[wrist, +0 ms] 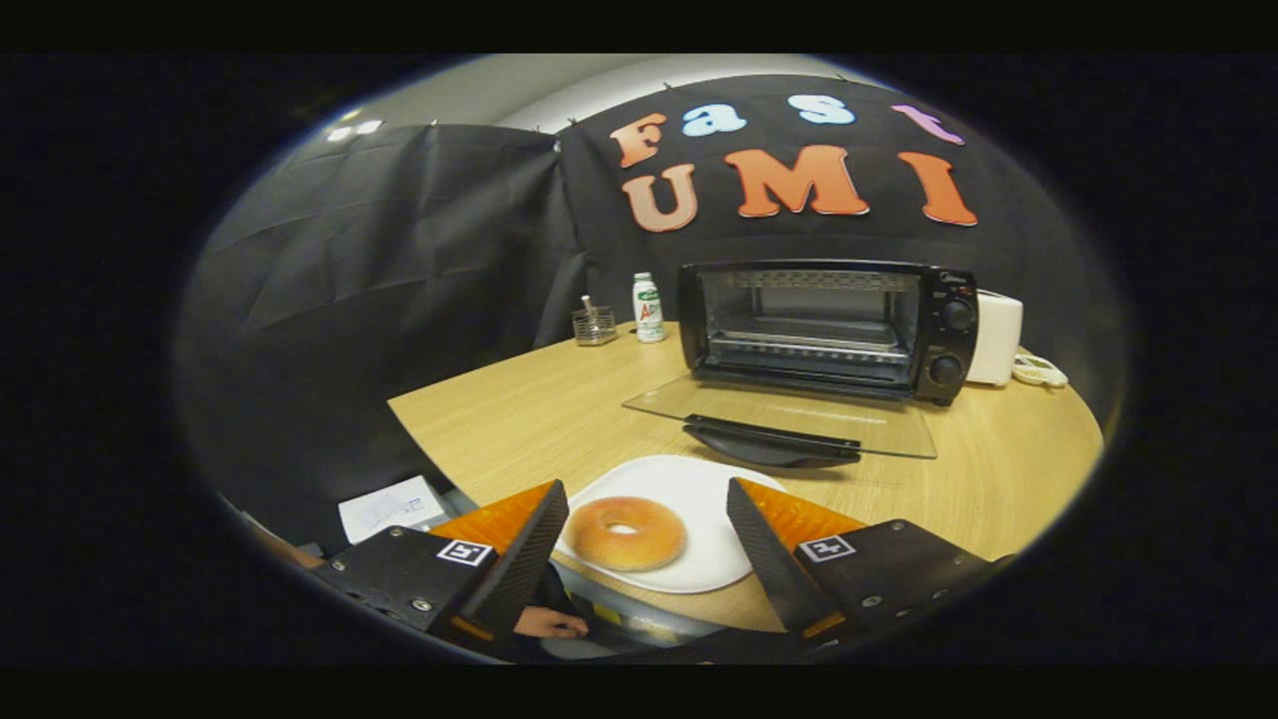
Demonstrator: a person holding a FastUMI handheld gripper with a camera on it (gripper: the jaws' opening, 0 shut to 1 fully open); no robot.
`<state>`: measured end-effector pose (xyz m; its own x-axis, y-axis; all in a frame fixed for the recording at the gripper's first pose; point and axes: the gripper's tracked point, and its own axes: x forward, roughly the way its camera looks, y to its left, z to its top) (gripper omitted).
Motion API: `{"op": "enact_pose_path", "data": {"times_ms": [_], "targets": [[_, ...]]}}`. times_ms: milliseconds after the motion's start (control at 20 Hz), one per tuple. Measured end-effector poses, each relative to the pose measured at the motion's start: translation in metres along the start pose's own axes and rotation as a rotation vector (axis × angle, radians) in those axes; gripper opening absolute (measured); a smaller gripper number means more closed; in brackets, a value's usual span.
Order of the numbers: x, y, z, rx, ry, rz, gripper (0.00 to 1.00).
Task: Open the toaster oven, put the food inside, and close the toaster oven door.
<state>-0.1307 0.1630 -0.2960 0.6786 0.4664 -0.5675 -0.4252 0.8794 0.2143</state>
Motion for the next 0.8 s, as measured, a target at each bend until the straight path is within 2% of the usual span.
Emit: {"op": "enact_pose_path", "data": {"times_ms": [350,650,700,800], "targets": [[0.013,-0.005,-0.025,-0.025,0.079,-0.094,0.97],[0.016,-0.003,-0.036,0.052,0.111,-0.124,0.96],[0.015,-0.001,-0.037,0.059,0.109,-0.118,0.95],[0.016,-0.002,-0.038,0.07,0.116,-0.12,0.86]]}}
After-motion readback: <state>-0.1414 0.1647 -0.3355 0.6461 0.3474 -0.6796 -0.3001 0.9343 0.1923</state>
